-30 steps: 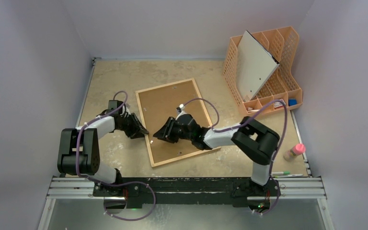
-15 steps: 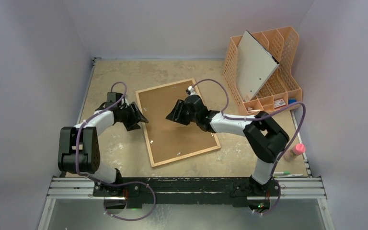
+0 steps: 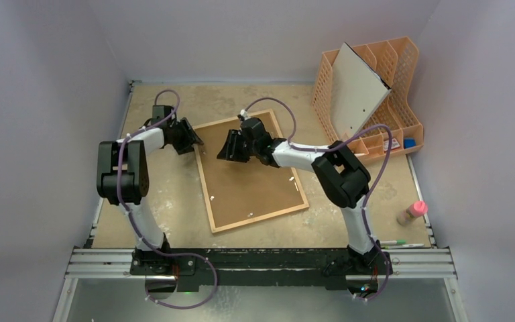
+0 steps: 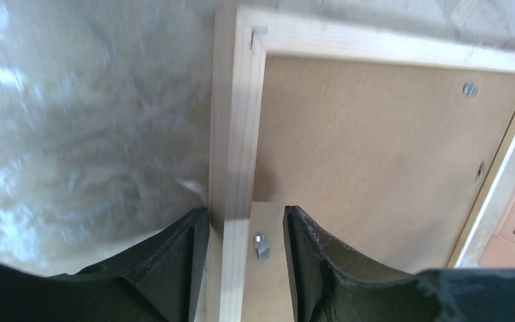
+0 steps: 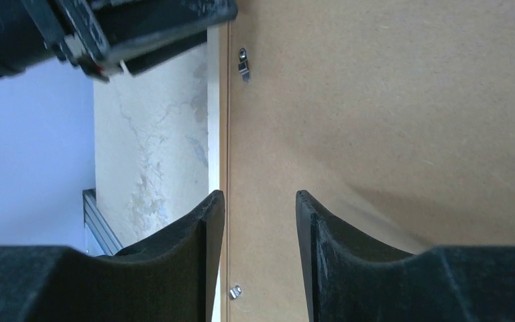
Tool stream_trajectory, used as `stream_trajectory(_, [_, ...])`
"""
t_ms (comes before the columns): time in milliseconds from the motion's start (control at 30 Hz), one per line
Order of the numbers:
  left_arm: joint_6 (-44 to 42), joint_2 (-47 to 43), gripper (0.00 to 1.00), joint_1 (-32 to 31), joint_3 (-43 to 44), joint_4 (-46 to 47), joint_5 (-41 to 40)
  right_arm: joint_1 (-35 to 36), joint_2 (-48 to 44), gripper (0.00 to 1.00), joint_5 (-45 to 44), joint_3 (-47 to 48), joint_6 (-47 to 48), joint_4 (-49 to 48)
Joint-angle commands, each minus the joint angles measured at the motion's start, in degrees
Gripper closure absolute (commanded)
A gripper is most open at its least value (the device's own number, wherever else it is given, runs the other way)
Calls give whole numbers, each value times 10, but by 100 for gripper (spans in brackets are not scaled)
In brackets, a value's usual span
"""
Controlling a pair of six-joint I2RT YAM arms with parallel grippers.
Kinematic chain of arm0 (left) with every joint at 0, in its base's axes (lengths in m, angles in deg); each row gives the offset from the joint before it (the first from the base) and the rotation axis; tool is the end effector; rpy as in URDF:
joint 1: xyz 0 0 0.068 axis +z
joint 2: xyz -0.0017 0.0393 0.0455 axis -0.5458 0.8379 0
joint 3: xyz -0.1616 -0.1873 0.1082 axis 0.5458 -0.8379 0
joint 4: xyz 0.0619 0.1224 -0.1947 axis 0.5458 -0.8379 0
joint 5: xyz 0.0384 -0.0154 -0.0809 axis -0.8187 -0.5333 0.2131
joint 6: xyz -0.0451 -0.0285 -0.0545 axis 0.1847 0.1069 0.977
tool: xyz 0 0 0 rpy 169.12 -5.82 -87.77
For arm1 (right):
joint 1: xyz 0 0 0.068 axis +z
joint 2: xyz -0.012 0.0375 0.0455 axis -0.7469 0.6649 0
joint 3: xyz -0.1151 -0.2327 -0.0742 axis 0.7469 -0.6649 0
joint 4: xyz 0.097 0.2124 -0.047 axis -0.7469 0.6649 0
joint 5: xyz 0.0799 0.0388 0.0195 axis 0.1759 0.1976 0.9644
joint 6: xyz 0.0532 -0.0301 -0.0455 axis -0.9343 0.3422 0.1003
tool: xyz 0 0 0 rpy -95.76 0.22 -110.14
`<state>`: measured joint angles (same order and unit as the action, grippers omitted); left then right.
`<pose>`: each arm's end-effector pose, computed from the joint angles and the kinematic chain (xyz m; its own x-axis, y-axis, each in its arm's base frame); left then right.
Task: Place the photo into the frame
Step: Install the photo frame at the center of the board.
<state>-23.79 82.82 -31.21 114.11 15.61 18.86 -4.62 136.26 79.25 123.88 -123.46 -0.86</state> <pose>0.3775 -0.0078 0.1466 -0.7587 -0.5682 -0.3187 -0.3503 0.7683 -0.5357 0.3380 0.3410 0.1845 -0.8171 0.2251 -0.5308 -0.2976 0.6238 0.7227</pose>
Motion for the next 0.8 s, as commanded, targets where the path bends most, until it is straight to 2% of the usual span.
stream_trajectory(0, [-23,37,56,4,50,33,-14,-4,20,55,32,39,23,13])
stream_trajectory(133, [-27,53,80,4,54,22,-7,-5,39,57,40,50,18,12])
stream_trajectory(333, [-26,27,98,3,9,11,1,-5,43,58,49,45,-5,-10])
stream_trajectory(767, [24,-79,100,-14,-155,-5,49,-4,93,59,64,85,-6,-25])
